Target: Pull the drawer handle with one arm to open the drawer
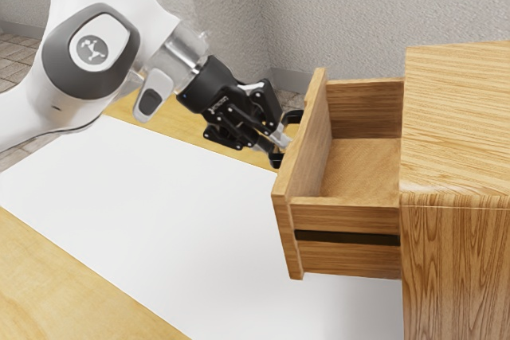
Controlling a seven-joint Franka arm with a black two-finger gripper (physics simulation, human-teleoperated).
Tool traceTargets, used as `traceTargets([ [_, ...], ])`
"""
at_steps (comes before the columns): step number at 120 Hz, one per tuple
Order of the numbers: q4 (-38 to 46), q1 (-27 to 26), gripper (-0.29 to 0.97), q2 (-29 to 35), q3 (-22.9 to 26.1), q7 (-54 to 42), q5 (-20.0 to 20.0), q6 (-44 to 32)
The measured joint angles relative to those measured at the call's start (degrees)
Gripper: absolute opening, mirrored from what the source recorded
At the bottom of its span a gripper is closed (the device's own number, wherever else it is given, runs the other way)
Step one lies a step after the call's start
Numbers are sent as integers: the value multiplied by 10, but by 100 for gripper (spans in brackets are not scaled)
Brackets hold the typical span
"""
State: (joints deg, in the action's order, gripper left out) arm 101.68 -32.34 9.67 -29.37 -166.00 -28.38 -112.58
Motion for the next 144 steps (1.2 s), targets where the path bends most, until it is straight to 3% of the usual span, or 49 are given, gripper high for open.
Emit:
traceTargets([
  [30, 26, 26, 8, 26, -3, 0, 30, 0],
  [76, 28, 92, 6, 29, 0, 0, 40, 10],
  [114, 72, 89, 5, 84, -2, 0, 43, 16],
  [144, 101, 88, 5, 119, -19, 0, 67, 16],
])
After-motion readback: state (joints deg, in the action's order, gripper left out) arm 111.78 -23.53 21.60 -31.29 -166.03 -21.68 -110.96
